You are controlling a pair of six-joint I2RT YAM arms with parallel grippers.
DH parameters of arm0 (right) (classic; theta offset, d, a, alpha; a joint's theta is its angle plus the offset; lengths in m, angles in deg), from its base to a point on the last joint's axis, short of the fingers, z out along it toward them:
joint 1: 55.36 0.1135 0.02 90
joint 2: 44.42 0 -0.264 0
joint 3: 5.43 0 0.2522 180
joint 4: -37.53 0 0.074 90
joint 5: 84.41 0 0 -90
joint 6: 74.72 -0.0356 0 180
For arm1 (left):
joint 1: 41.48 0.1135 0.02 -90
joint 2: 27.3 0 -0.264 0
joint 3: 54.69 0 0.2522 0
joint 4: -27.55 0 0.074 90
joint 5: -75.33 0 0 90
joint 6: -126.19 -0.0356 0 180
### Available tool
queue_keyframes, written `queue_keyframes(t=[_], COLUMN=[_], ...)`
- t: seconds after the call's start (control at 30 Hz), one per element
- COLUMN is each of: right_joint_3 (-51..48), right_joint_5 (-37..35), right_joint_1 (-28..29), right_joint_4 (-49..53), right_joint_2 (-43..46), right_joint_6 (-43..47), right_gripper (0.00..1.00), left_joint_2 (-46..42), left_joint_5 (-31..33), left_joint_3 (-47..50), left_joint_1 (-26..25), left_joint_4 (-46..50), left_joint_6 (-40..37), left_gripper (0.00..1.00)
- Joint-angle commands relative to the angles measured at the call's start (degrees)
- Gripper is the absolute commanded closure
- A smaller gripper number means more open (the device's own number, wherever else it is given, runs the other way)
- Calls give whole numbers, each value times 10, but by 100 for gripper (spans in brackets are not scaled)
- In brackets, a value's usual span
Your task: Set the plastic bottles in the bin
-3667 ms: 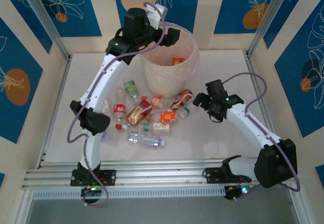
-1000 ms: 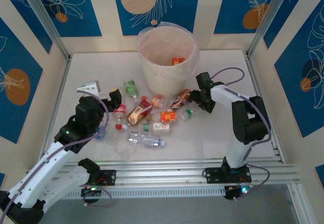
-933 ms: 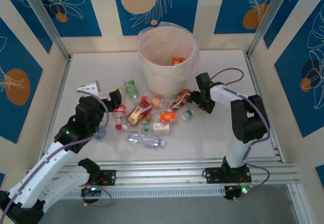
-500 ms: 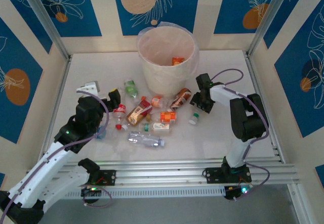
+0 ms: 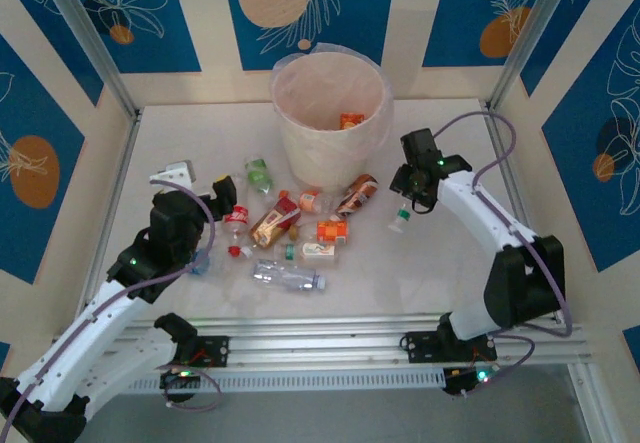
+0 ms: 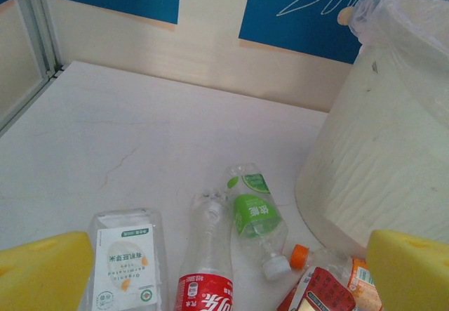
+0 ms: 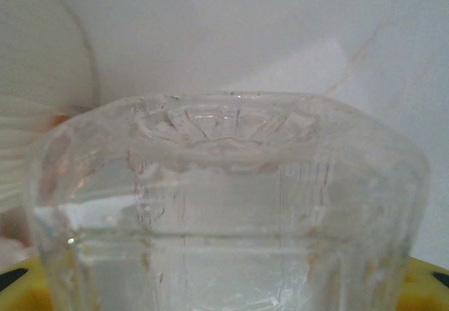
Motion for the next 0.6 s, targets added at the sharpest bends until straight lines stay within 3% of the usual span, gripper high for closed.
queue_keyframes(t=[0.0,0.33,0.57], right_joint_3=[72,350,482], right_joint_5=[-54,-62,-10], right_joint_1=[29,86,83], right_joint_4=[38,20,-97], right_joint_2=[43,-15,-118], right_joint_6=[40,145,228], right_gripper=[48,50,50], left_joint_2=[3,10,6], left_joint_5=[11,-4,-25], left_joint_3=[7,7,7], left_joint_1=[-4,-4,-4], left_joint_4=[5,4,1], left_joint_6=[11,0,-15], left_gripper=[0,0,0])
